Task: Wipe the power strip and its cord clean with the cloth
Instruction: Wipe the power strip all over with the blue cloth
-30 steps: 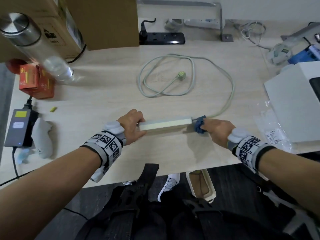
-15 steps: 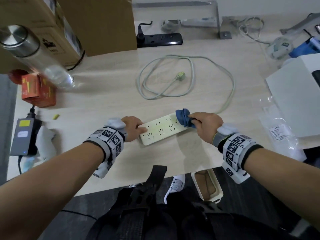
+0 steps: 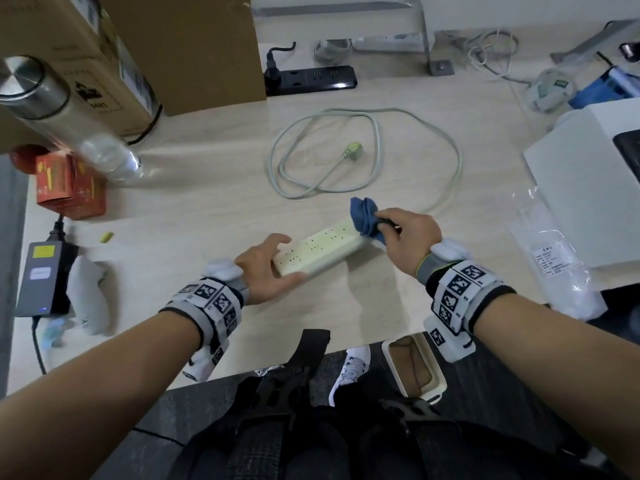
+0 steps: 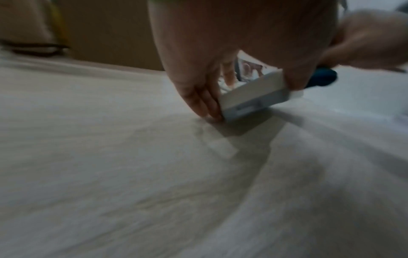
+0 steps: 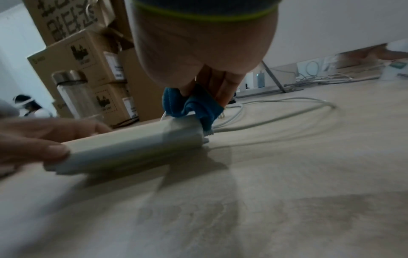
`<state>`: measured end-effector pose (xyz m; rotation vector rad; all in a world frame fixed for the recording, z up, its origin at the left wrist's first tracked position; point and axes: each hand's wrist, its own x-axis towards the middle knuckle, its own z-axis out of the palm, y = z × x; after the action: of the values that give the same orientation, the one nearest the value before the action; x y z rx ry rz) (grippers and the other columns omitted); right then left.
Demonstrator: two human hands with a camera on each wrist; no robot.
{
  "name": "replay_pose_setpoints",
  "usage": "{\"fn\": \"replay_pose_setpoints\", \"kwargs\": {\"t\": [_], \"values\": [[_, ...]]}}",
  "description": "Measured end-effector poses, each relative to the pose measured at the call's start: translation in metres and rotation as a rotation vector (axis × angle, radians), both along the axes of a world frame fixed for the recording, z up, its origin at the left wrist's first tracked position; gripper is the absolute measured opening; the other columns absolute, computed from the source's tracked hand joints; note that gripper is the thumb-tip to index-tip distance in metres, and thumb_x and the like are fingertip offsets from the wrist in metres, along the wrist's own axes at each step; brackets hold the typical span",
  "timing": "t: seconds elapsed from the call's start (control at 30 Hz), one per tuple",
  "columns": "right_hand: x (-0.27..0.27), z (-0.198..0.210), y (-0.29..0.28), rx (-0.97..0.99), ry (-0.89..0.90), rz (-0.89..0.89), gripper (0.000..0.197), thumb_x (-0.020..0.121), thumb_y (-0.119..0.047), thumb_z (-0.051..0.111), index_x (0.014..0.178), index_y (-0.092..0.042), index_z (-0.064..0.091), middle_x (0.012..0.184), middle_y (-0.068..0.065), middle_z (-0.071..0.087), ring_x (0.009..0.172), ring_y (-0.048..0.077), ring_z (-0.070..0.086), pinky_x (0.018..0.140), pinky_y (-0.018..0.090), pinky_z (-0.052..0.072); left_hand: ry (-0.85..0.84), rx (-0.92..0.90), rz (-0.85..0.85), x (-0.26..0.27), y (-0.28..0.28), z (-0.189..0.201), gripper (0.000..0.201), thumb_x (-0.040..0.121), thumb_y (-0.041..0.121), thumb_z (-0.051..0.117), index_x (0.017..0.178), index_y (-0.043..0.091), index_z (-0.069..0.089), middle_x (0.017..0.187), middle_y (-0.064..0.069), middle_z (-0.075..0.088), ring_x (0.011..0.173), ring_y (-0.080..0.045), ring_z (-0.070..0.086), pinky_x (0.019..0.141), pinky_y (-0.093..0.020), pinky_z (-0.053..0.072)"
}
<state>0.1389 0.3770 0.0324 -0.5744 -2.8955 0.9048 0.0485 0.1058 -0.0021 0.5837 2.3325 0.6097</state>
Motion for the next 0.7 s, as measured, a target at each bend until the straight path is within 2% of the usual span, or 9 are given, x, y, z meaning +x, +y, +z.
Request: {"fn": "replay_pose_setpoints", "kwargs": {"t": [0.07,0.13,0.2,0.3,0.4,0.47,0.53,0.63,0.7], "values": [[-0.001,0.007,0.003,-0.056,0.072,-0.089,0.022,0.089,-0.016,0.059,0.109,-0.019,0.069,0.092,0.001,0.071,0.08,0.022,0.066,0.078,0.03,0.053,-0.24,0.073,0.149,-0.006,0.0,0.01,0.041,0.087,0.059,0.047,0.113,0.028,0.051,0.096,-0.003,0.064,0.078,-0.019,0.063,0.073,-0.03,0.049],[-0.002,0.01,0.006,-0.093,0.089,-0.139,0.02,0.09,-0.015,0.058,0.107,-0.018,0.069,0.084,-0.002,0.066,0.079,0.022,0.065,0.077,0.03,0.053,-0.494,0.13,0.414,-0.013,0.006,0.017,0.05,0.096,0.051,0.031,0.099,0.01,0.06,0.085,-0.017,0.07,0.059,-0.022,0.064,0.061,-0.029,0.051],[-0.001,0.011,0.007,-0.107,0.076,-0.131,0.019,0.091,-0.013,0.056,0.106,-0.017,0.067,0.083,-0.002,0.064,0.079,0.025,0.065,0.076,0.033,0.053,-0.721,0.097,0.598,-0.018,0.009,0.022,0.064,0.096,0.049,0.022,0.098,-0.002,0.061,0.083,-0.027,0.07,0.049,-0.027,0.062,0.054,-0.027,0.047],[0.0,0.009,0.006,-0.1,0.075,-0.098,0.017,0.091,-0.011,0.054,0.104,-0.016,0.064,0.082,-0.004,0.062,0.08,0.026,0.063,0.074,0.039,0.053,-0.831,-0.065,0.594,-0.024,0.008,0.021,0.065,0.092,0.047,0.021,0.096,-0.004,0.06,0.082,-0.026,0.071,0.053,-0.028,0.063,0.052,-0.023,0.04],[-0.001,0.007,0.003,-0.085,0.034,-0.088,0.014,0.091,-0.014,0.055,0.102,-0.016,0.062,0.082,-0.007,0.061,0.083,0.024,0.062,0.075,0.037,0.052,-0.681,-0.14,0.592,-0.029,0.009,0.016,0.067,0.094,0.05,0.019,0.096,-0.004,0.057,0.075,-0.025,0.071,0.063,-0.032,0.068,0.053,-0.025,0.047],[-0.003,0.005,0.001,-0.069,-0.012,-0.083,0.013,0.09,-0.016,0.056,0.102,-0.017,0.061,0.083,-0.007,0.062,0.083,0.025,0.062,0.075,0.037,0.052,-0.367,-0.212,0.398,-0.03,0.01,0.015,0.079,0.095,0.059,0.014,0.086,-0.004,0.061,0.066,-0.02,0.07,0.056,-0.031,0.067,0.055,-0.03,0.052],[-0.004,0.002,-0.001,-0.068,-0.052,-0.073,0.013,0.09,-0.019,0.056,0.102,-0.02,0.061,0.084,-0.006,0.064,0.082,0.024,0.063,0.075,0.036,0.052,0.01,-0.364,0.104,-0.03,0.009,0.022,0.082,0.092,0.065,0.013,0.08,0.001,0.064,0.073,-0.015,0.069,0.064,-0.03,0.065,0.065,-0.033,0.05],[-0.008,-0.001,-0.003,-0.072,-0.088,-0.058,0.015,0.09,-0.02,0.056,0.104,-0.022,0.061,0.091,-0.004,0.068,0.085,0.023,0.063,0.076,0.034,0.052,0.191,-0.466,-0.099,-0.03,0.002,0.024,0.079,0.079,0.079,0.028,0.115,0.013,0.054,0.113,-0.011,0.061,0.096,-0.031,0.06,0.08,-0.038,0.048],[-0.01,-0.001,-0.006,-0.083,-0.093,-0.05,0.016,0.09,-0.02,0.056,0.105,-0.022,0.062,0.093,-0.003,0.069,0.085,0.022,0.063,0.077,0.033,0.052,0.204,-0.462,-0.181,-0.026,-0.003,0.019,0.1,0.062,0.086,0.045,0.136,0.02,0.033,0.129,-0.005,0.047,0.111,-0.028,0.051,0.085,-0.041,0.047]]}}
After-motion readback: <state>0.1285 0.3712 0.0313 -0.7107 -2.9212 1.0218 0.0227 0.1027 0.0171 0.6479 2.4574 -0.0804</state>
